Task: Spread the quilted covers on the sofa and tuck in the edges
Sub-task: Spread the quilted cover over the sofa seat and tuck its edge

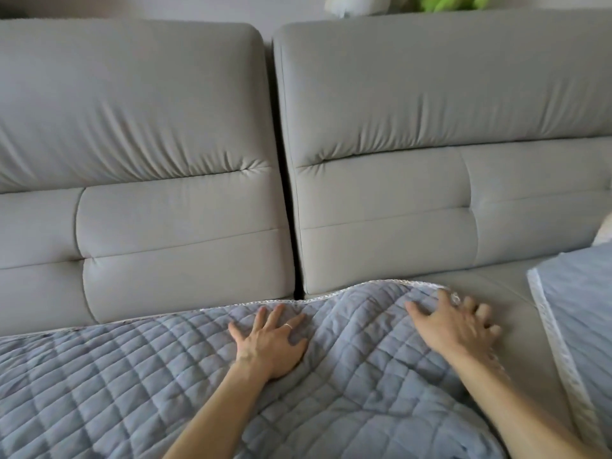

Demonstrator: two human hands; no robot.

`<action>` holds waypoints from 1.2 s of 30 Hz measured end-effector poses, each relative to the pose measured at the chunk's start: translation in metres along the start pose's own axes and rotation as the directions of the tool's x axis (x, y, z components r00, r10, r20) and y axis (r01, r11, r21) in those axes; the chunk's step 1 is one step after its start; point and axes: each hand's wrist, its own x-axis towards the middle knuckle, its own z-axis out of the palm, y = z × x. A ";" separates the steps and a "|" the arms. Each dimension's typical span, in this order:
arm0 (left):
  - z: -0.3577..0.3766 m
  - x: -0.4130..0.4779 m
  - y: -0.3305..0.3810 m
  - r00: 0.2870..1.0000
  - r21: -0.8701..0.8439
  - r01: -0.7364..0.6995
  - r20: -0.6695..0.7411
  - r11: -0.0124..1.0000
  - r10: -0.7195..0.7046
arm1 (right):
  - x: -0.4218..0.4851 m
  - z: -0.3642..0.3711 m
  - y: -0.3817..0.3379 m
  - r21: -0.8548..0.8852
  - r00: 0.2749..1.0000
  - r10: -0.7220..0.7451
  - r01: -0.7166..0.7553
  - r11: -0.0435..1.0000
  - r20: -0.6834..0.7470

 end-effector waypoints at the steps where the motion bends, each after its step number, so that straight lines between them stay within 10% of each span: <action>1: -0.001 0.001 0.003 1.000 0.009 0.015 -0.013 1.000 -0.015 | 0.005 -0.002 -0.002 0.081 1.000 0.021 -0.019 0.997 -0.018; 9: -0.011 0.032 0.018 0.991 0.110 0.072 -0.121 0.991 -0.058 | 0.054 -0.018 -0.016 -0.070 0.890 -0.326 0.321 0.945 -0.320; 14: 0.005 0.029 0.021 0.995 0.098 0.088 -0.058 0.991 -0.082 | 0.068 0.008 -0.011 -0.247 0.954 -0.260 0.218 0.944 -0.150; 20: 0.011 0.028 0.032 0.938 0.084 -0.114 -0.319 0.990 0.135 | 0.052 -0.004 -0.036 -0.177 0.900 -0.392 0.361 0.916 -0.193; 26: 0.011 0.043 0.042 0.987 -0.029 -0.152 -0.048 0.988 0.151 | 0.029 0.026 -0.066 0.051 0.756 -0.592 0.604 0.795 0.281; 36: -0.009 0.053 0.057 0.996 -0.036 -0.044 0.073 0.998 0.046 | 0.029 0.019 -0.079 -0.002 0.751 -0.513 0.565 0.825 0.416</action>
